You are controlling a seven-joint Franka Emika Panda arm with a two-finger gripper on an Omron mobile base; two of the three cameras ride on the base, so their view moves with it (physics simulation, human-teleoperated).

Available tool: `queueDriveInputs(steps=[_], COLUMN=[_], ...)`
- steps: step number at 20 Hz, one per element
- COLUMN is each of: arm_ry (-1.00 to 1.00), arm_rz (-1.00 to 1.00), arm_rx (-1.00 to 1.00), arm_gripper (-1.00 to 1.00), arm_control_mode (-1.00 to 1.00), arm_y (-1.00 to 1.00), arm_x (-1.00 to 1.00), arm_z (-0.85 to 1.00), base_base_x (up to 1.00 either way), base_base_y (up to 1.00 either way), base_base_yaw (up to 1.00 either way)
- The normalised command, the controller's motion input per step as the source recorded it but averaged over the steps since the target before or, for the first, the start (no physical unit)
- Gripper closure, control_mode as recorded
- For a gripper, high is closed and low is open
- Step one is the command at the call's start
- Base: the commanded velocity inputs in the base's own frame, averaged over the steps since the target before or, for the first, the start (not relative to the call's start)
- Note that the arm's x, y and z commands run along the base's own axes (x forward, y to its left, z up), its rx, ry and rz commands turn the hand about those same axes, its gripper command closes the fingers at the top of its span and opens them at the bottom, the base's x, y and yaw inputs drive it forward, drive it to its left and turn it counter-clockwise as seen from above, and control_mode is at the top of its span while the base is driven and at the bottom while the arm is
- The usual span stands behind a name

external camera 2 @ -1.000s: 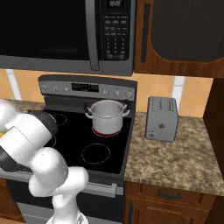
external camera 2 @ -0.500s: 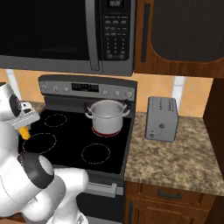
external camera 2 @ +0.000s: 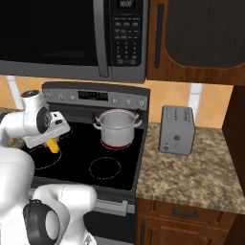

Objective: Put the corn and squash in the pot. Retrieve the spatula and lightly stir the vegetables in the pot.

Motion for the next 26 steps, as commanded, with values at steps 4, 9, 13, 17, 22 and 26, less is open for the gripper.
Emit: queueDriveInputs(steps=[4,9,13,17,22,26], arm_ry=[-0.1,-0.3,-0.22,-0.27,-0.09,0.0], arm_rz=[-0.1,-0.01,0.13,0.0,0.0,0.0], arm_rx=[0.13,0.07,0.0,0.11,0.27,0.25], arm_gripper=[1.0,1.0,1.0,1.0,1.0,1.0], arm_control_mode=[-1.0,-1.0,-1.0,-1.0,-1.0,-1.0], arm_y=[-0.85,-1.0,-0.81,-0.84,-0.87,-0.19], arm_x=[0.11,0.05,0.22,0.37,0.67,0.93], arm_z=[0.08,0.54,0.12,0.71,0.61,0.06], base_base_x=[0.0,0.0,0.0,0.0,0.0,0.0], base_base_y=[0.0,0.0,0.0,0.0,0.0,0.0], base_base_yaw=[0.0,0.0,0.0,0.0,0.0,0.0])
